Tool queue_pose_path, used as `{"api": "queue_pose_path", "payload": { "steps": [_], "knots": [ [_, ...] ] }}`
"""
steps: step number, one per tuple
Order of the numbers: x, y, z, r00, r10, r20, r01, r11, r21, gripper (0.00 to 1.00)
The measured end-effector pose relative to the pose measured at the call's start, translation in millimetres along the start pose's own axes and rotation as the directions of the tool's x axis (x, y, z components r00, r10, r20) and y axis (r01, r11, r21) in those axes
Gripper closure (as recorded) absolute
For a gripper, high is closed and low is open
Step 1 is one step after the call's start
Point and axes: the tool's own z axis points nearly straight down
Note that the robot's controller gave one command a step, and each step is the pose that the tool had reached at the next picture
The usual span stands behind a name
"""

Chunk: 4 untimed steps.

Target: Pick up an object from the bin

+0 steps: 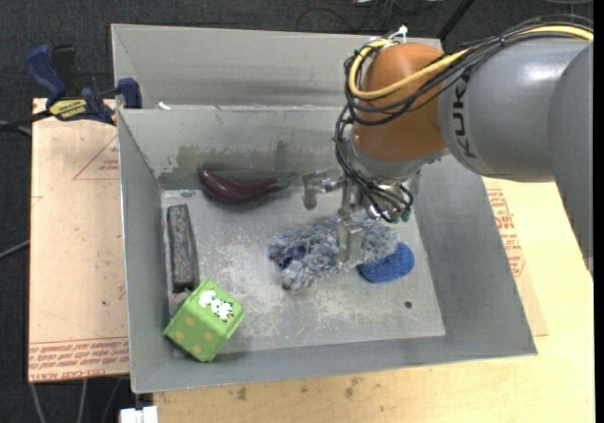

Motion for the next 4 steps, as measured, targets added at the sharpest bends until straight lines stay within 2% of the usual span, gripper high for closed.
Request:
{"api": "queue_pose_path", "payload": {
  "steps": [1, 2, 4],
  "knots": [
    [0.0, 9.3, 35.5, 0.987, -0.159, 0.001, 0.159, 0.987, 0.001, 0.0],
    [-3.3, 18.0, 56.6, 0.977, -0.212, 0.0, 0.212, 0.977, 0.0, 1.0],
    [-1.7, 18.5, 51.7, 0.977, -0.212, -0.005, 0.212, 0.977, -0.002, 1.0]
  ]
}}
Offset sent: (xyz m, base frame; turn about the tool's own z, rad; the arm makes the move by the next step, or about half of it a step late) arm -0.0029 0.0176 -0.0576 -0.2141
